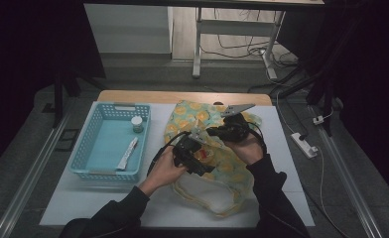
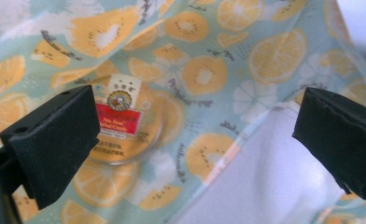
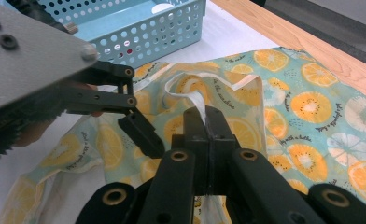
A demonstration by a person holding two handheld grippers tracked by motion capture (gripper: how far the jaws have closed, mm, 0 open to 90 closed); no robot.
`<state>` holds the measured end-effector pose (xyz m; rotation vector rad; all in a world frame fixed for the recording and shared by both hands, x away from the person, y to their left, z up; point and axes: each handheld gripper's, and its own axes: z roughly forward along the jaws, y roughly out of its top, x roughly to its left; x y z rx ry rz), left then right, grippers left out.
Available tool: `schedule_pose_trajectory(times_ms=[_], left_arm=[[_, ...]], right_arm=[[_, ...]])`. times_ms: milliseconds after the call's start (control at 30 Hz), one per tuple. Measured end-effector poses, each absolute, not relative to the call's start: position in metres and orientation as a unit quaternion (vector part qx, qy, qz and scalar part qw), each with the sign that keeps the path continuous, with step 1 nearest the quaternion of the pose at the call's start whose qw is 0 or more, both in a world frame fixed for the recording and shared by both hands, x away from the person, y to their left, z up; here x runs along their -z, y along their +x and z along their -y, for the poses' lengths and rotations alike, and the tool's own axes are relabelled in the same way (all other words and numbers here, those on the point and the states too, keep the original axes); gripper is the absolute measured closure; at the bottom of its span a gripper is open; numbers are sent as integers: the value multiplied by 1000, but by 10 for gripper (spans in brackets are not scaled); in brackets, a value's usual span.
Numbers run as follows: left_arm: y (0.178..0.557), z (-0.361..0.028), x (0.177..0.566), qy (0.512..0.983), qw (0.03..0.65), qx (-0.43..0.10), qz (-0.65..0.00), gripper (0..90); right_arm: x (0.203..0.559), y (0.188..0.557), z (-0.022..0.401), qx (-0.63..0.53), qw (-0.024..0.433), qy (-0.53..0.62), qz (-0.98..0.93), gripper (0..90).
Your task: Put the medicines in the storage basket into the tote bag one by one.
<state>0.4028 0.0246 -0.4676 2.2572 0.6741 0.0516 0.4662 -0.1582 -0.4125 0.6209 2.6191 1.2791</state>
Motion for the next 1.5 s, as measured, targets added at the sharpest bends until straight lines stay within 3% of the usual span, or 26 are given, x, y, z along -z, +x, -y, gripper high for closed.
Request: schedule_pose_trajectory(times_ms=[500, 1500], left_arm=[[389, -49, 456, 862, 431, -10, -265, 0], [385, -130, 446, 852, 411, -54, -320, 4]], right_arm=[[414, 467, 157, -424, 79, 206, -878, 892], [413, 465, 157, -428, 76, 208, -876, 892]])
